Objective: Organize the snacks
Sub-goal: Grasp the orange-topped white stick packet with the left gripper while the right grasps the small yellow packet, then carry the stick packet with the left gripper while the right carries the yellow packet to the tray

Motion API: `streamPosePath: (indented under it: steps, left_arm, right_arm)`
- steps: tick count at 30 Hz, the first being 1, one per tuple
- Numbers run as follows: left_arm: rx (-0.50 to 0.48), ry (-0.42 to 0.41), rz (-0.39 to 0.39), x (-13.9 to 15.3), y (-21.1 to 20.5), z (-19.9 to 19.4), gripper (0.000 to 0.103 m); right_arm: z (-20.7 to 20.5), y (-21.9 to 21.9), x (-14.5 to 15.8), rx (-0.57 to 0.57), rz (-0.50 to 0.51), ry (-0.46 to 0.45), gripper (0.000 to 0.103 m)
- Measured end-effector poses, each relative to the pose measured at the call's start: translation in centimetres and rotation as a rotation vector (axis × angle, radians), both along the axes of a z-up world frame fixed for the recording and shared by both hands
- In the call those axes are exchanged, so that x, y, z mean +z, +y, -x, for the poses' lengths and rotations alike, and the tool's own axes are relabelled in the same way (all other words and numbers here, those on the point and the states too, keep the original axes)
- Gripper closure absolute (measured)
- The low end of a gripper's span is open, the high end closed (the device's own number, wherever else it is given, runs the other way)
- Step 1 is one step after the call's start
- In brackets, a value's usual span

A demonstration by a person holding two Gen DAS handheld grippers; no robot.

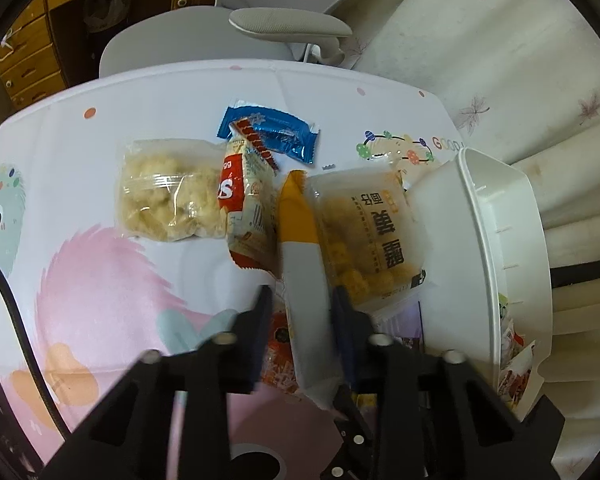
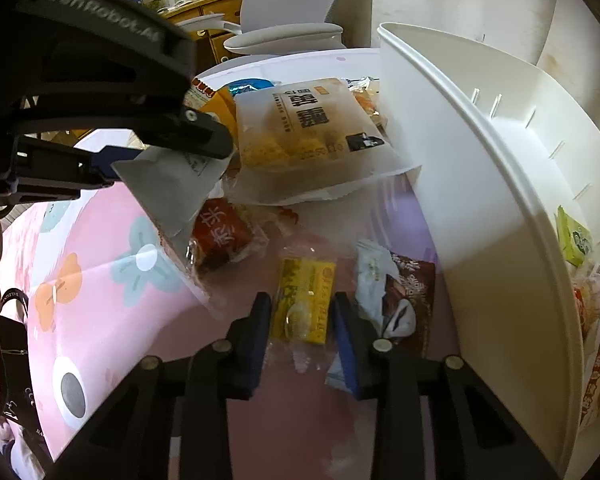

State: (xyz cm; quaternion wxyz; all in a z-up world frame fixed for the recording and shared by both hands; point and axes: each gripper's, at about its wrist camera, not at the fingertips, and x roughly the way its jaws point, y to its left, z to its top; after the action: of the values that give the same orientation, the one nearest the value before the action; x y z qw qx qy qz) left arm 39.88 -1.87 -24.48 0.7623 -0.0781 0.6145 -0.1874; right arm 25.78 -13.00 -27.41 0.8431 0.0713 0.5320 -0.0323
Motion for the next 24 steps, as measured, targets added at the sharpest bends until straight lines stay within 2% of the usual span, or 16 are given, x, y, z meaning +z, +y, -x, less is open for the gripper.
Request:
streamPosePath:
  steps: [11, 24]
  left_arm:
    - [0.002, -0.042, -0.006, 2.0, 0.9, 0.8, 0.087]
    - [-0.06, -0.134, -0.035, 7.3, 2.3, 5.0, 0.087]
  right_arm:
    - [0.1, -1.5, 0.0, -0.018, -0.018, 0.034, 0.075]
    - [1.6, -1.0, -0.1, -0.008, -0.032, 0.05, 0.075]
